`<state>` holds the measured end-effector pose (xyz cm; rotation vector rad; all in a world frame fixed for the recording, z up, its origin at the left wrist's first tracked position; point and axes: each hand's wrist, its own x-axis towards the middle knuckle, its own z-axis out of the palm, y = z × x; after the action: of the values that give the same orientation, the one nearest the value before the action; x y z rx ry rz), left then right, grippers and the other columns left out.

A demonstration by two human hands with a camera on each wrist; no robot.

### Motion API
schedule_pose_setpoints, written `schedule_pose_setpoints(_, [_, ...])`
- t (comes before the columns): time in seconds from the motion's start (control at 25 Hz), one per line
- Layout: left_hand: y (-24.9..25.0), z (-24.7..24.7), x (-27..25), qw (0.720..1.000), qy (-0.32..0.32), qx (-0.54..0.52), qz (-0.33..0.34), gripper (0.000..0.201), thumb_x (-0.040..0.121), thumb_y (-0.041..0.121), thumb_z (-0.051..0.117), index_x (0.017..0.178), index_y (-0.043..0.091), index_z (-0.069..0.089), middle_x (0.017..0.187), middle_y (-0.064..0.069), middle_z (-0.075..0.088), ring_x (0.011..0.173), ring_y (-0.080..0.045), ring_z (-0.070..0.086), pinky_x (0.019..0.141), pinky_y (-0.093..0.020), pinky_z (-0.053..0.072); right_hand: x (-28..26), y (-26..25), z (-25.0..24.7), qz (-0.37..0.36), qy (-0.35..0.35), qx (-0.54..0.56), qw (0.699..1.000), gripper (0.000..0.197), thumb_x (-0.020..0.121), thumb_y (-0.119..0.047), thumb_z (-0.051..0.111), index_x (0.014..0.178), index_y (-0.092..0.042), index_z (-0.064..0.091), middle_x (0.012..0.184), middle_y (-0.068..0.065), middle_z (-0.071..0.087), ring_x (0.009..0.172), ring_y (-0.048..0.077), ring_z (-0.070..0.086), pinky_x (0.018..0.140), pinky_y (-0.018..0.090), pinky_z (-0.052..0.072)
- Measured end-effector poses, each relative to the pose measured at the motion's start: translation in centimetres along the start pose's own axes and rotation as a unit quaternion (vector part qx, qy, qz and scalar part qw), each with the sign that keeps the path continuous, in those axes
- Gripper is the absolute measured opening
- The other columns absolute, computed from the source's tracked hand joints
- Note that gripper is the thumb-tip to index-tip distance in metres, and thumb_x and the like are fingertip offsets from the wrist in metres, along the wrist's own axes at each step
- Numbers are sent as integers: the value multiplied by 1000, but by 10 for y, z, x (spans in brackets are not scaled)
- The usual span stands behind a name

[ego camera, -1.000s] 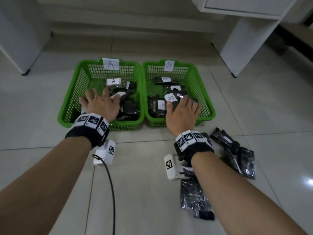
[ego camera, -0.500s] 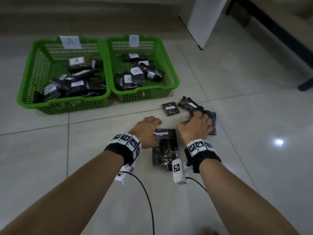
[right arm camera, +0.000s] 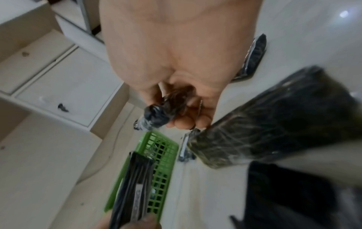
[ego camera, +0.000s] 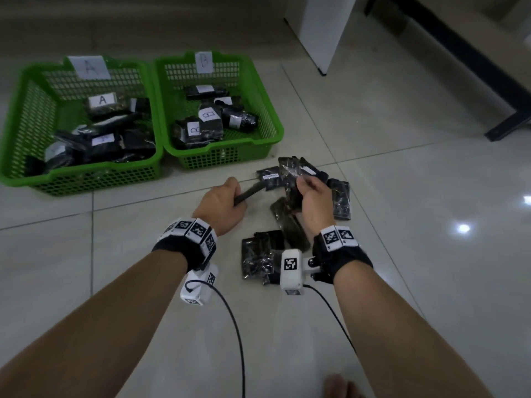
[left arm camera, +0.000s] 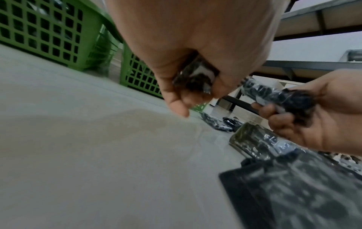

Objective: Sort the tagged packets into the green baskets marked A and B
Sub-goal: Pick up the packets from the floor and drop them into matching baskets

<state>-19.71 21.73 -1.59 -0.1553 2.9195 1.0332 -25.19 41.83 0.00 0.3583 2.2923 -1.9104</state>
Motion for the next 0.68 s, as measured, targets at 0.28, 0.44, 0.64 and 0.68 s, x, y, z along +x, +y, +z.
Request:
schedule_pose_setpoints(0.28, [-2, -43, -6, 987, 119, -108, 7, 43, 79, 13, 71, 107, 18, 39, 94, -1, 57, 74, -19, 55, 65, -30, 41, -8, -40, 18, 188, -255, 333, 888, 32, 91, -49, 58, 79, -20, 50, 66, 0, 40, 53, 15, 26, 47, 28, 27])
schedule_pose_setpoints(0.44, [-6, -59, -6, 967, 199, -157, 7, 69, 79, 13, 76, 135, 17, 35, 121, 4, 56, 102, -12, 56, 86, -27, 47, -10, -47, 35, 167, -243, 320, 900, 35, 98, -42, 52, 96, -9, 65, 86, 14, 61, 67, 27, 56, 54, 33, 44])
schedule_pose_setpoints(0.64, [-26, -75, 2, 959, 242, -145, 7, 64, 79, 14, 76, 135, 16, 46, 129, -2, 55, 113, -15, 56, 94, -28, 48, -6, -58, 57, 127, -204, 278, 930, 24, 103, -22, 53, 114, -4, 64, 94, 13, 70, 73, 23, 70, 56, 35, 58])
schedule_pose_setpoints(0.68, [-30, -77, 3, 959, 250, -136, 5, 62, 80, 15, 76, 135, 16, 47, 129, -2, 53, 113, -15, 55, 93, -25, 46, -4, -60, 62, 111, -192, 267, 938, 22, 103, -17, 54, 118, -4, 62, 95, 14, 71, 72, 23, 71, 54, 34, 58])
